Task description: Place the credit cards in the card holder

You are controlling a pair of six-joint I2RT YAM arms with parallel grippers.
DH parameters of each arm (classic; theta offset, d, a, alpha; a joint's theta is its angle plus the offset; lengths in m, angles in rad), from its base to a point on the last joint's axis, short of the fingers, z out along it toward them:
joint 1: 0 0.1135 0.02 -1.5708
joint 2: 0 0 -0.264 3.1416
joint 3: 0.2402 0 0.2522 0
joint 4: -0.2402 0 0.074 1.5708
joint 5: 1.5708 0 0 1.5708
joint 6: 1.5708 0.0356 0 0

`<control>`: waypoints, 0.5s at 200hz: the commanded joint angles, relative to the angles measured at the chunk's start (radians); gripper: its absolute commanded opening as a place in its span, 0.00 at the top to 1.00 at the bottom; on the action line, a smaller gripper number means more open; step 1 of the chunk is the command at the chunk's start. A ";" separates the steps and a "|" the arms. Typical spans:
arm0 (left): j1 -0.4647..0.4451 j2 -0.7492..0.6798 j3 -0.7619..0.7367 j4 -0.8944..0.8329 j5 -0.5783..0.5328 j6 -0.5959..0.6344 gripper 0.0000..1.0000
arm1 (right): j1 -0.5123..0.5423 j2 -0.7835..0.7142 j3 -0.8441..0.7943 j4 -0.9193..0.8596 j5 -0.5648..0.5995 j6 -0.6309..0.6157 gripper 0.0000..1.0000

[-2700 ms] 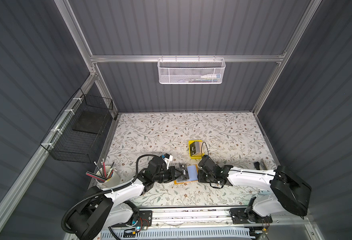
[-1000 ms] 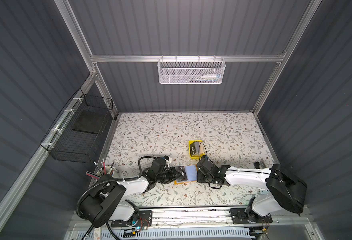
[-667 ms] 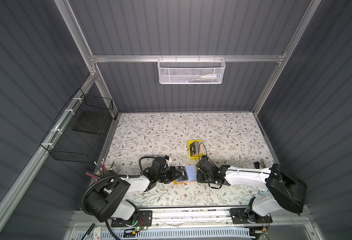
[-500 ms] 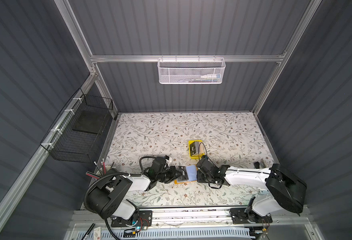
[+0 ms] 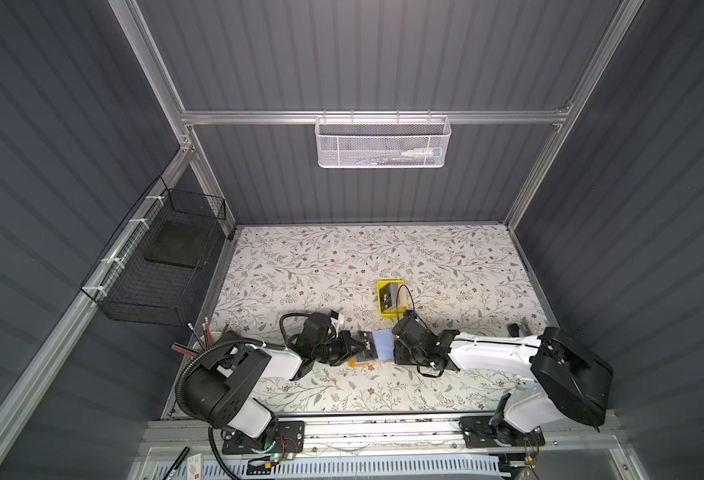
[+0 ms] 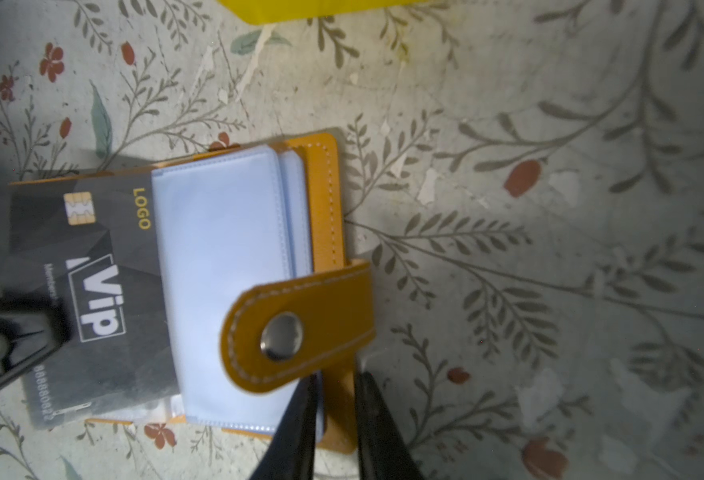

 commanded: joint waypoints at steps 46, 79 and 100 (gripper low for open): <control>0.008 -0.091 0.027 -0.185 -0.009 0.063 1.00 | 0.007 0.032 -0.012 -0.058 0.006 0.007 0.80; 0.012 -0.153 0.054 -0.297 -0.043 0.103 1.00 | 0.006 0.028 -0.010 -0.061 0.009 0.009 0.80; 0.011 -0.146 0.051 -0.283 -0.025 0.095 1.00 | 0.006 0.026 -0.009 -0.060 0.008 0.009 0.80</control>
